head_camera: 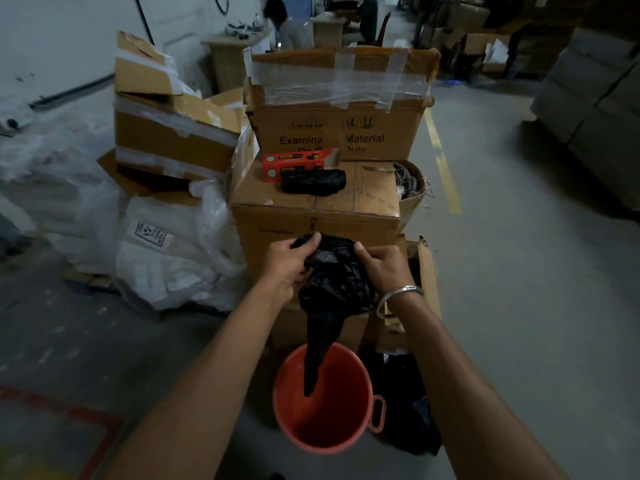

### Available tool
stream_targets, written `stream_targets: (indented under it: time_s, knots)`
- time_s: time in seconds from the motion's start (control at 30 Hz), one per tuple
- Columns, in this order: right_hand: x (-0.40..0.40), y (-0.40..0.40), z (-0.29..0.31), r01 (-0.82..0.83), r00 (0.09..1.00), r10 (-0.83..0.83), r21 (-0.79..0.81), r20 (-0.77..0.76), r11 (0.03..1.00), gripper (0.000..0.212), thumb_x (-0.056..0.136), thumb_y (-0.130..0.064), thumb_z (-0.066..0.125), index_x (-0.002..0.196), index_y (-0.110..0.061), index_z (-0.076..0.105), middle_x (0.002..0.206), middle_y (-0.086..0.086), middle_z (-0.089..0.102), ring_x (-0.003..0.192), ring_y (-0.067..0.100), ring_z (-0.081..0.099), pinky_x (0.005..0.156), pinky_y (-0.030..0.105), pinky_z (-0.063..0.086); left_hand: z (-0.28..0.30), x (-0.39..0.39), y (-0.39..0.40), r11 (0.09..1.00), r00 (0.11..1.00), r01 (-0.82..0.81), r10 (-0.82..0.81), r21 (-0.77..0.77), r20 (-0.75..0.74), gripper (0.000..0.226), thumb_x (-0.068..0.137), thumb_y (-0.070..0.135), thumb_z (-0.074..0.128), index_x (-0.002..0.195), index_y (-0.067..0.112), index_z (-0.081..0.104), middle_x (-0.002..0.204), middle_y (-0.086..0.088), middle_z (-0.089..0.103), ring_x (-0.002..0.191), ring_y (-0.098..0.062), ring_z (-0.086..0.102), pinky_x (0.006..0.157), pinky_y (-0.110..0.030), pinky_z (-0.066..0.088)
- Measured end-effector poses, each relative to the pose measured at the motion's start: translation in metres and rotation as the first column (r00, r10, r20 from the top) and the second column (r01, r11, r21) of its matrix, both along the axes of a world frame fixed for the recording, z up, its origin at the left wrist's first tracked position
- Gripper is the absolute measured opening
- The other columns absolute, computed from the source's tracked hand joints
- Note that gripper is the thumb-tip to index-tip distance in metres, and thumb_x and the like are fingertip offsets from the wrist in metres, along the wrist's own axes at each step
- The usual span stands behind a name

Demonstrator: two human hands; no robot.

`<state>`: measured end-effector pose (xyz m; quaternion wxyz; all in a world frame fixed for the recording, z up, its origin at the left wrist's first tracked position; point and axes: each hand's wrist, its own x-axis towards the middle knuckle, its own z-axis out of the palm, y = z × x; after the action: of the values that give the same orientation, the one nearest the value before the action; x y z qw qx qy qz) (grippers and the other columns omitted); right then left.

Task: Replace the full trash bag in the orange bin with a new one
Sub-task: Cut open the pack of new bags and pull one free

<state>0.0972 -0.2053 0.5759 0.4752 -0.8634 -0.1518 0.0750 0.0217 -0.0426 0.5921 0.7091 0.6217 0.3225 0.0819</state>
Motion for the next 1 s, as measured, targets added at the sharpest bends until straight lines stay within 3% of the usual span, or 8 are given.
stream_targets:
  time_s: [0.23, 0.33, 0.47, 0.53, 0.6, 0.77, 0.87, 1.0]
  knots:
    - [0.011, -0.007, -0.005, 0.207, 0.978, -0.207, -0.028, 0.026, 0.978, 0.058, 0.090, -0.046, 0.054, 0.039, -0.019, 0.046, 0.031, -0.015, 0.045, 0.034, 0.003, 0.040, 0.038, 0.019, 0.026, -0.001, -0.005, 0.027, 0.966, 0.974, 0.207, -0.218, 0.157, 0.059, 0.054, 0.057, 0.071, 0.076, 0.067, 0.020, 0.065, 0.056, 0.009, 0.055, 0.050, -0.013, 0.043, 0.044, -0.023, 0.027]
    - [0.017, -0.010, -0.006, 0.306, 0.952, -0.305, 0.042, -0.032, 0.951, 0.052, 0.090, -0.041, 0.058, 0.042, -0.024, 0.046, 0.031, -0.016, 0.044, 0.037, 0.003, 0.041, 0.040, 0.018, 0.028, -0.001, -0.006, 0.048, 0.695, 0.881, 0.458, -0.438, 0.554, -0.178, 0.048, 0.060, 0.060, 0.083, 0.074, 0.016, 0.072, 0.069, 0.006, 0.068, 0.063, -0.011, 0.062, 0.056, -0.025, 0.046]
    - [0.020, -0.011, -0.010, 0.338, 0.916, -0.278, 0.178, -0.290, 0.924, 0.036, 0.087, -0.042, 0.063, 0.057, -0.021, 0.066, 0.059, -0.007, 0.064, 0.061, 0.012, 0.060, 0.062, 0.024, 0.047, -0.008, -0.005, 0.059, 0.487, 0.962, 0.256, -0.044, 0.835, -0.269, 0.012, 0.079, 0.035, 0.070, 0.081, 0.023, 0.066, 0.077, 0.002, 0.067, 0.075, -0.020, 0.065, 0.062, -0.030, 0.052]
    - [0.016, -0.011, -0.009, 0.282, 0.896, -0.186, 0.195, -0.403, 0.939, 0.036, 0.081, -0.052, 0.065, 0.063, -0.022, 0.072, 0.067, -0.004, 0.073, 0.066, 0.015, 0.070, 0.065, 0.026, 0.054, -0.011, -0.003, 0.060, 0.737, 0.979, 0.131, 0.007, 0.663, -0.201, 0.005, 0.086, 0.026, 0.065, 0.090, 0.023, 0.062, 0.090, -0.002, 0.068, 0.078, -0.018, 0.062, 0.057, -0.025, 0.047]
    - [0.011, -0.013, -0.010, 0.183, 0.900, -0.079, 0.208, -0.428, 0.961, 0.041, 0.072, -0.065, 0.066, 0.067, -0.025, 0.075, 0.069, -0.006, 0.075, 0.063, 0.011, 0.071, 0.051, 0.022, 0.054, -0.015, 0.000, 0.057, 0.987, 0.988, -0.019, 0.044, 0.162, -0.151, 0.011, 0.094, 0.016, 0.057, 0.105, 0.016, 0.058, 0.113, -0.011, 0.065, 0.093, -0.025, 0.065, 0.059, -0.031, 0.055]
    - [0.013, -0.016, -0.006, -0.070, 0.950, 0.081, 0.046, -0.302, 0.996, 0.036, 0.062, -0.046, 0.083, 0.061, -0.016, 0.062, 0.058, -0.006, 0.067, 0.055, 0.005, 0.062, 0.056, 0.024, 0.049, -0.022, 0.006, 0.051, 0.836, 0.970, -0.239, 0.224, -0.494, -0.090, 0.038, 0.101, 0.002, 0.036, 0.138, 0.004, 0.045, 0.130, -0.021, 0.056, 0.116, -0.037, 0.057, 0.078, -0.045, 0.051]
    - [0.018, -0.023, -0.011, -0.025, 0.972, 0.028, 0.014, -0.233, 1.000, 0.026, 0.078, -0.022, 0.076, 0.086, 0.003, 0.071, 0.085, 0.021, 0.071, 0.076, 0.023, 0.065, 0.075, 0.037, 0.051, -0.023, 0.008, 0.060, 0.806, 0.936, -0.343, 0.333, -0.482, -0.110, 0.039, 0.100, 0.004, 0.043, 0.138, 0.005, 0.048, 0.133, -0.020, 0.057, 0.114, -0.037, 0.058, 0.066, -0.043, 0.052]
    - [0.017, -0.035, -0.019, 0.271, 0.924, -0.206, 0.171, -0.322, 0.947, 0.017, 0.087, -0.020, 0.065, 0.094, -0.006, 0.072, 0.083, 0.009, 0.071, 0.084, 0.028, 0.068, 0.080, 0.041, 0.055, -0.040, 0.000, 0.072, 0.784, 0.856, -0.517, 0.478, -0.343, -0.197, 0.040, 0.096, -0.001, 0.047, 0.135, 0.006, 0.049, 0.123, -0.021, 0.060, 0.091, -0.033, 0.064, 0.054, -0.042, 0.053]
